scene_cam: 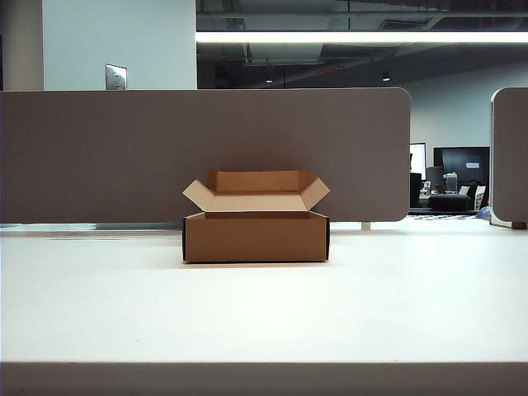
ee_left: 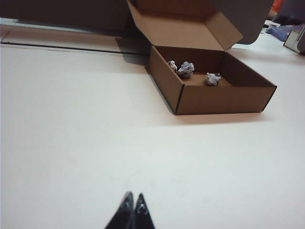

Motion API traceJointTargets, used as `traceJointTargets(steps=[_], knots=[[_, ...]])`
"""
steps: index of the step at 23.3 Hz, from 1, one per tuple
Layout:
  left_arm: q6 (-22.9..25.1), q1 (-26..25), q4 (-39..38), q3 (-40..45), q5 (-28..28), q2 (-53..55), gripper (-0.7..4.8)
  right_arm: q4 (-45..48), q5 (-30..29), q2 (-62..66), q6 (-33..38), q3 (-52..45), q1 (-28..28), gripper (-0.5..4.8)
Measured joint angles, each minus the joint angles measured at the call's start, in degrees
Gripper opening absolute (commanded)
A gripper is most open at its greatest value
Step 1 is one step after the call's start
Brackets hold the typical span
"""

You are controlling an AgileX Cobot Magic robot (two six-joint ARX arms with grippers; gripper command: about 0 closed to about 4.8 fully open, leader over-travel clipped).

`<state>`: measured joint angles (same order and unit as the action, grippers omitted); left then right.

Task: Pick up all the paper balls on the table and put them in the paper box.

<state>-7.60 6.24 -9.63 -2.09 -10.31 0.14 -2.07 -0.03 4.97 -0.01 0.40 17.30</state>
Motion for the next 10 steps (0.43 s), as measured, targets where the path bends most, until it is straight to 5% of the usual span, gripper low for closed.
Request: traceJointTargets(steps=[10], knots=[[0.00,0.00,-0.31,0.00,-0.02,0.00,-0.02,-0.02,0.00,0.00,0.00,0.00,0.02,0.09]])
